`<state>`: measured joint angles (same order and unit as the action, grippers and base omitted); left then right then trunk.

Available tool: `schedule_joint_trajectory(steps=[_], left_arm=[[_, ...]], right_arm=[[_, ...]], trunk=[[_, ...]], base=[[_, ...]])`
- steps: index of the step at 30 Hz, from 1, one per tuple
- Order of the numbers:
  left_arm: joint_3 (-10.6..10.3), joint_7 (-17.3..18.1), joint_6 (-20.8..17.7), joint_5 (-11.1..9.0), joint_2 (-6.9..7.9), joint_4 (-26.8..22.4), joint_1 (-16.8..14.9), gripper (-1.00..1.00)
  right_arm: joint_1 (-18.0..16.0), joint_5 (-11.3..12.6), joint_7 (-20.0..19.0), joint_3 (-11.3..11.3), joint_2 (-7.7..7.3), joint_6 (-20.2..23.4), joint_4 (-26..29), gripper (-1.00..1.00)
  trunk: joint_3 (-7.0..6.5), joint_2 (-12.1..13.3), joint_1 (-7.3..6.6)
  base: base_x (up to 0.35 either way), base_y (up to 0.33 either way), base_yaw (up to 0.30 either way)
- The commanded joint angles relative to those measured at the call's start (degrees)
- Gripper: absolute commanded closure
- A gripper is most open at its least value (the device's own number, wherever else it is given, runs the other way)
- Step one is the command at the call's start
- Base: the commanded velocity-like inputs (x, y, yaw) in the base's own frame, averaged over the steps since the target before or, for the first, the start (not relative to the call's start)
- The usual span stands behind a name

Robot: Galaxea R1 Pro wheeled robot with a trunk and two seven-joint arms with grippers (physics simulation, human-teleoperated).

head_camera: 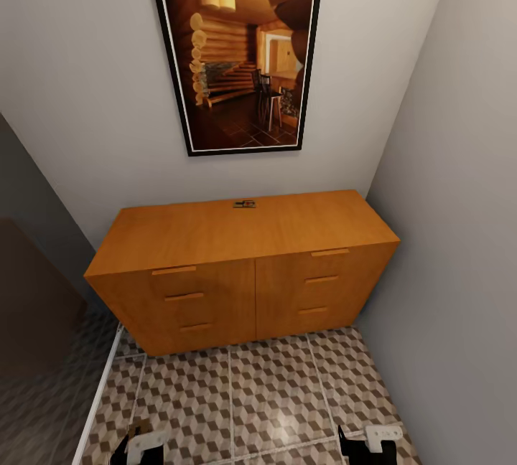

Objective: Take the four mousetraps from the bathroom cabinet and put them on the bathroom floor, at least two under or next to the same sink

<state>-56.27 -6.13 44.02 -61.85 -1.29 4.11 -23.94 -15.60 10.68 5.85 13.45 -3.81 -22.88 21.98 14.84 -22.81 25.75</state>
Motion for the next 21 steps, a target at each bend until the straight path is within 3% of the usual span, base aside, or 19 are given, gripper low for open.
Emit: schedule_joint_trajectory(steps=[1, 14, 21], left_arm=[[-0.3, -0.4, 0.1, 0.5, -0.06, 0.2, -0.1, 1.0], [-0.3, 1.2, -0.1, 0.4, 0.44, 0.2, -0.1, 1.0], [-0.3, 1.3, -3.1, 0.4, 0.5, 0.2, -0.1, 1.0]], right_arm=[[0.0, 0.5, 0.3, 0.5, -0.06, -0.2, 0.0, -1.0], [0.0, 0.5, 0.4, 0.4, -0.06, -0.2, -0.1, -1.0], [0.0, 0.2, 0.4, 0.4, -0.06, -1.3, 0.5, -1.0]], trunk=[[0.1, -0.1, 0.03], [0.1, -0.1, 0.03], [0.1, -0.1, 0.03]], base=[[0.0, 0.0, 0.0], [0.0, 0.0, 0.0], [0.0, 0.0, 0.0]])
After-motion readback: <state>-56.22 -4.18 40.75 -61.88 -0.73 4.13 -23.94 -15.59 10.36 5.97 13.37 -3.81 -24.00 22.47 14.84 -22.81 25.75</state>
